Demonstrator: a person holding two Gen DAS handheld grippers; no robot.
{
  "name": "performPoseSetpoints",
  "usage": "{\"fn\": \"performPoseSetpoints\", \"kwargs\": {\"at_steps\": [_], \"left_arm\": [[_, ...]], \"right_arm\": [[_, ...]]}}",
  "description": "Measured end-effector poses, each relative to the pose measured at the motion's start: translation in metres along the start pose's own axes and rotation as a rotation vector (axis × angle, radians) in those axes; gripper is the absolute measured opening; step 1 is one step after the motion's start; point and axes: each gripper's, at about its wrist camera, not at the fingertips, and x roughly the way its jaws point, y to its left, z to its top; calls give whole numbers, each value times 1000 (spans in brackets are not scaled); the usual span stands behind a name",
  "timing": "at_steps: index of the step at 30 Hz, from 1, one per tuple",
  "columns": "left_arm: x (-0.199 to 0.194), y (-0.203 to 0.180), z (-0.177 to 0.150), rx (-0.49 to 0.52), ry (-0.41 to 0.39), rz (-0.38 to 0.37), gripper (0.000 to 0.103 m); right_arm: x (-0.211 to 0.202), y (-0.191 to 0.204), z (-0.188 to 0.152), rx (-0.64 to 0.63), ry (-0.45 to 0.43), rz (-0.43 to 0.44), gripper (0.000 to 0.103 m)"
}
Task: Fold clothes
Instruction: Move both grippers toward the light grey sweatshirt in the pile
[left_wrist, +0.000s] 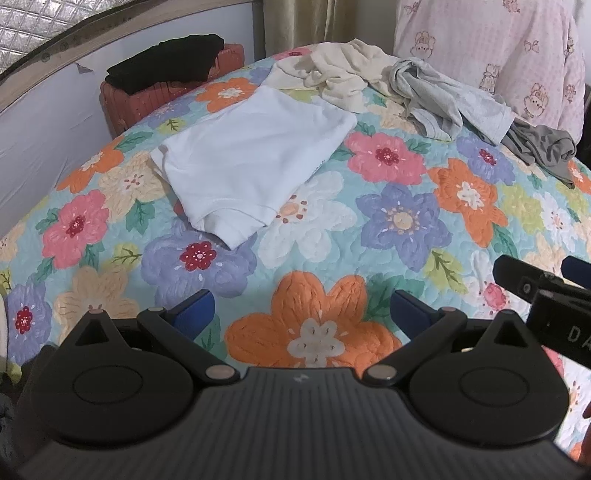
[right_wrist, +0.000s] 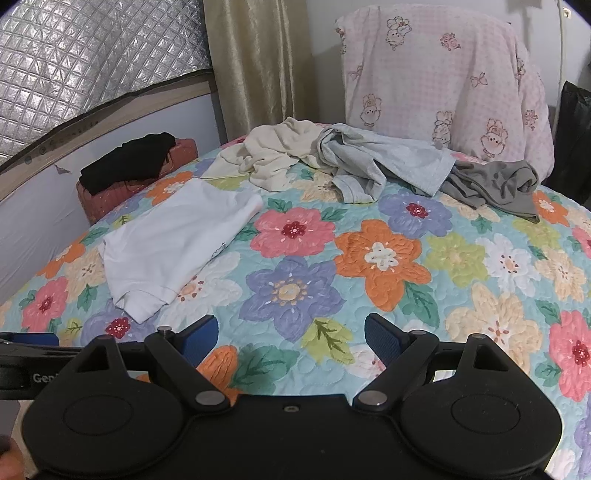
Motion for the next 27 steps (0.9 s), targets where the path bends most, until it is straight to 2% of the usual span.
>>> {"fn": "performPoseSetpoints", "kwargs": {"at_steps": [5, 27], "left_arm": [[1, 0, 0, 3, 6, 3, 103], [3, -4, -3, 24, 8, 4, 103]], "right_arm": [[1, -1, -1, 4, -16, 2, 90], [5, -7, 1, 23, 7, -2, 90]]}}
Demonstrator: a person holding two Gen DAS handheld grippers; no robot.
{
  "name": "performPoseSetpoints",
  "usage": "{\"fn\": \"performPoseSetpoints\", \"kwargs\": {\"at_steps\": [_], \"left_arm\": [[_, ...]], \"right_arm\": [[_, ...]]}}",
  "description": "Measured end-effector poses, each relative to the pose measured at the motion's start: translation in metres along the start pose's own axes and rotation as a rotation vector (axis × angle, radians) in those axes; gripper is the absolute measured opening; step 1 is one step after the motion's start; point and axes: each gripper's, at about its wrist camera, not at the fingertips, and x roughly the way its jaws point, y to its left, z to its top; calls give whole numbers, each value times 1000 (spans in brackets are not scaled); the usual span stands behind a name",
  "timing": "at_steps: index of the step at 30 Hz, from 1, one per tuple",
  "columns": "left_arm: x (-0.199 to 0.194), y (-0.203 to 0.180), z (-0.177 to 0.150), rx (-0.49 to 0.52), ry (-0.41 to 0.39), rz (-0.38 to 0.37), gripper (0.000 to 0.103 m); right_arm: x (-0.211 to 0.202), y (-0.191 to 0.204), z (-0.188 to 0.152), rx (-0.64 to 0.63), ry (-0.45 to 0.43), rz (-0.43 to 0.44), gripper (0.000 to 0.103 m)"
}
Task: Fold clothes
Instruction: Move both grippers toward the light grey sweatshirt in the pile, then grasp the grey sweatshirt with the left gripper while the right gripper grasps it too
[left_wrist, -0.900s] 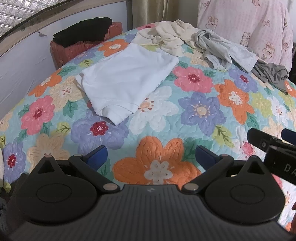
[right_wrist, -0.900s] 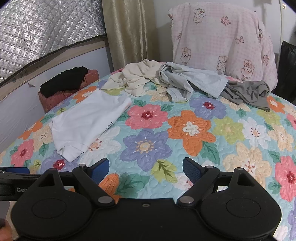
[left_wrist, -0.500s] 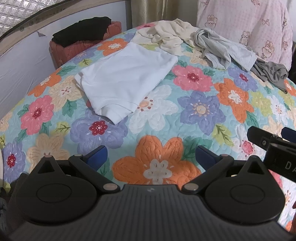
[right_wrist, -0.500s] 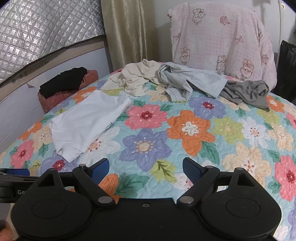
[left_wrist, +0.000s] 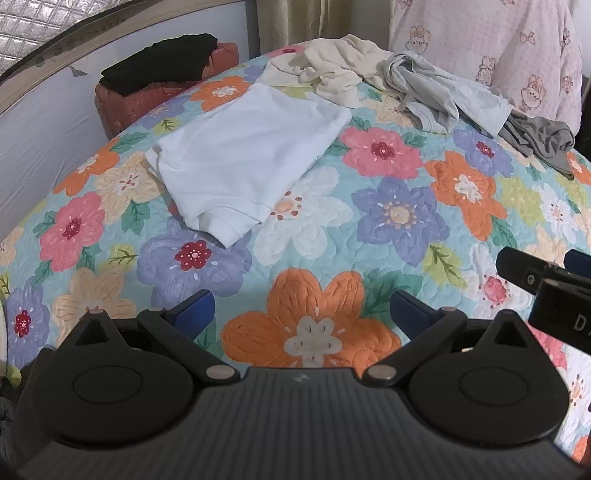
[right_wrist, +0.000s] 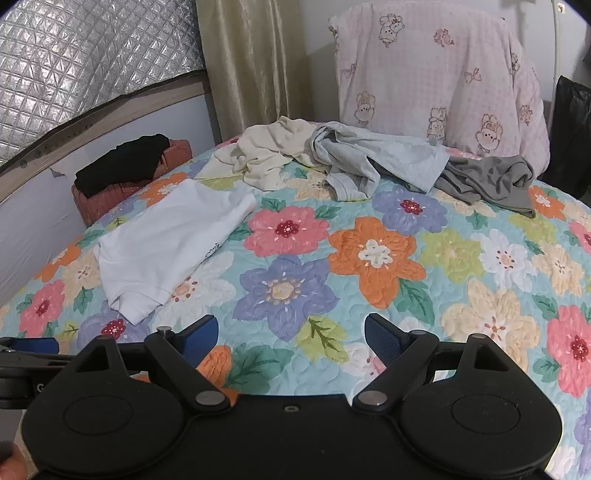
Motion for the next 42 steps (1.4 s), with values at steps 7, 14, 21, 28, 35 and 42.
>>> {"fn": "performPoseSetpoints", "kwargs": {"at_steps": [7, 14, 21, 28, 35, 42], "left_arm": [[1, -1, -1, 6, 2, 3, 103], [4, -9, 7, 24, 0, 5, 103], [-6, -27, 50, 68, -86, 3, 103], [3, -60, 100, 139, -107, 17, 103], [28, -101, 148, 217, -87, -33, 103], [86, -133, 202, 267, -111, -72, 103]], "right_arm": [[1, 0, -1, 0, 1, 6, 90], [0, -7, 3, 3, -3, -2, 90], [7, -32, 36, 60, 1, 15, 90], [12, -47, 67, -58, -30, -58, 90], [30, -74, 122, -140, -41, -61, 90], [92, -112, 182, -297, -47, 34, 90]]}}
